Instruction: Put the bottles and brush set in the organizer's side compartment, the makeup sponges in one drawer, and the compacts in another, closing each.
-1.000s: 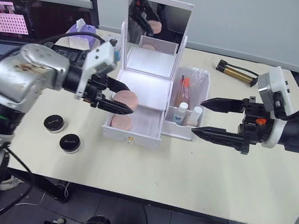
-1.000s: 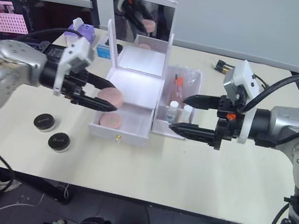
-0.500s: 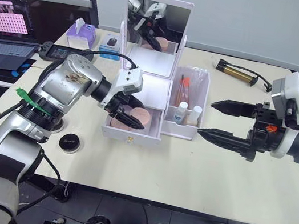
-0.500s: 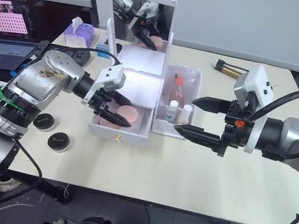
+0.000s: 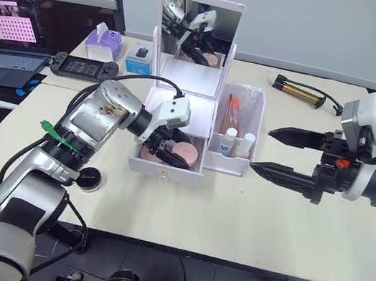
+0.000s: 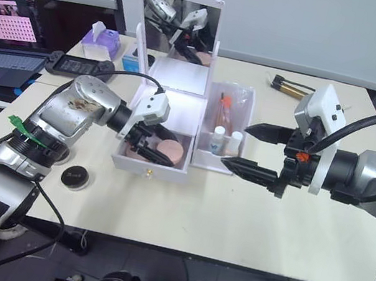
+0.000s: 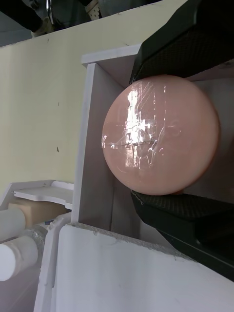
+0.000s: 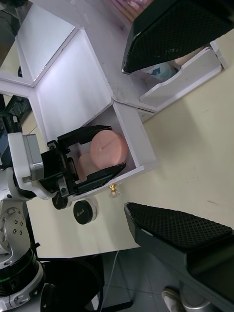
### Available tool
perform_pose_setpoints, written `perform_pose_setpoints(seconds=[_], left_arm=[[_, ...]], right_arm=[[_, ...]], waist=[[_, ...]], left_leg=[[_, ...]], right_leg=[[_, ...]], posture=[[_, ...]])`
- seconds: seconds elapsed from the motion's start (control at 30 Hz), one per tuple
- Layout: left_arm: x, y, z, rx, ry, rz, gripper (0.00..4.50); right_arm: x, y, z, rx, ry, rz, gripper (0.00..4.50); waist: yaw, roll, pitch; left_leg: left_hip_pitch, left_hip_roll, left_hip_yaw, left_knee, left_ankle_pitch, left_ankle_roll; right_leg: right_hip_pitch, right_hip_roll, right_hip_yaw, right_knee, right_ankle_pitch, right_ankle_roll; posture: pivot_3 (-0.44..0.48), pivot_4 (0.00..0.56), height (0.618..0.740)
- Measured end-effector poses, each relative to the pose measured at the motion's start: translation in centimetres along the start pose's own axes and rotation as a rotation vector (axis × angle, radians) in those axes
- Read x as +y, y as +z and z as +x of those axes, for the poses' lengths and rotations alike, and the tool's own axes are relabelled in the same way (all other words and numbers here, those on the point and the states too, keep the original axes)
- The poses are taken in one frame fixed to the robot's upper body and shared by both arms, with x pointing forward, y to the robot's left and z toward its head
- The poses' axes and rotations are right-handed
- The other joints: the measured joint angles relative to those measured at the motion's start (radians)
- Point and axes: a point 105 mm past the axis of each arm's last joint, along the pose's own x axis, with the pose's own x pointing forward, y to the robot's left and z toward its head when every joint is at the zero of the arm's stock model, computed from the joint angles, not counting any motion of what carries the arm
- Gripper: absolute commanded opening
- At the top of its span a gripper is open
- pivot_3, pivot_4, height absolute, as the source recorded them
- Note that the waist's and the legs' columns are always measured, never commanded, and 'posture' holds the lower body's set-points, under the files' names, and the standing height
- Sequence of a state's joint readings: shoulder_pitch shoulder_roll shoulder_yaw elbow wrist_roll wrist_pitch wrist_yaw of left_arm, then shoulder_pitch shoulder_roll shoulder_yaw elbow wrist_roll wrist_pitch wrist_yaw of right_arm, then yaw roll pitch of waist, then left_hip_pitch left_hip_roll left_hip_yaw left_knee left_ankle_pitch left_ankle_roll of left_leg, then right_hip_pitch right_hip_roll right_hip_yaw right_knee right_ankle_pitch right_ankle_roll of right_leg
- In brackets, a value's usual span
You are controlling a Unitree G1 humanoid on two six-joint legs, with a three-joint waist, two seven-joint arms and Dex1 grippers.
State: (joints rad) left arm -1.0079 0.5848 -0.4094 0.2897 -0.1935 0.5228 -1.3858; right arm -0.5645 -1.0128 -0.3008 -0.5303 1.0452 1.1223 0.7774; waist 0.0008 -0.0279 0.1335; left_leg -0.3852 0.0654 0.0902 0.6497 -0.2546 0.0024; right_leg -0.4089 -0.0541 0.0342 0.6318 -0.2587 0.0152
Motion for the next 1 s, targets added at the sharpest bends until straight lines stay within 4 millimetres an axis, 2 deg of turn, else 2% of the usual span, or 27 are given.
perform_pose_setpoints(seconds=[0.43, 0.5, 0.6, 1.0], left_arm=[[-0.1, 0.4, 0.5, -0.022, -0.007, 0.004, 2.99], [-0.1, 0.4, 0.5, -0.022, -0.007, 0.001, 3.72], [-0.1, 0.4, 0.4, -0.026, -0.008, -0.003, 4.49], [-0.3, 1.1, -0.1, -0.053, -0.02, 0.016, 4.49]], right_arm=[[-0.1, 0.0, -0.1, 0.01, -0.009, -0.005, 4.5], [-0.1, 0.0, -0.1, 0.01, -0.01, -0.005, 4.5], [-0.1, 0.0, -0.2, 0.012, -0.01, -0.006, 4.5], [0.0, -0.2, 0.0, 0.02, 0.004, -0.003, 4.5]], waist=[[0.001, 0.0, 0.0], [0.001, 0.0, 0.0], [0.001, 0.0, 0.0], [0.001, 0.0, 0.0]], left_leg=[[0.0, 0.0, -0.001, 0.001, 0.0, 0.0], [0.0, 0.0, -0.001, 0.001, 0.0, 0.0], [0.0, 0.0, -0.001, 0.001, 0.0, 0.0], [0.0, 0.0, -0.002, 0.002, 0.0, 0.0]], right_leg=[[0.0, 0.0, -0.001, 0.0, 0.0, 0.0], [0.0, 0.0, -0.001, 0.0, 0.0, 0.0], [0.0, 0.0, -0.001, 0.0, 0.0, 0.0], [0.001, 0.0, -0.002, 0.0, 0.0, 0.0]], posture=[[0.0, 0.15, 0.732], [0.0, 0.15, 0.732], [0.0, 0.15, 0.732], [0.0, 0.15, 0.732]])
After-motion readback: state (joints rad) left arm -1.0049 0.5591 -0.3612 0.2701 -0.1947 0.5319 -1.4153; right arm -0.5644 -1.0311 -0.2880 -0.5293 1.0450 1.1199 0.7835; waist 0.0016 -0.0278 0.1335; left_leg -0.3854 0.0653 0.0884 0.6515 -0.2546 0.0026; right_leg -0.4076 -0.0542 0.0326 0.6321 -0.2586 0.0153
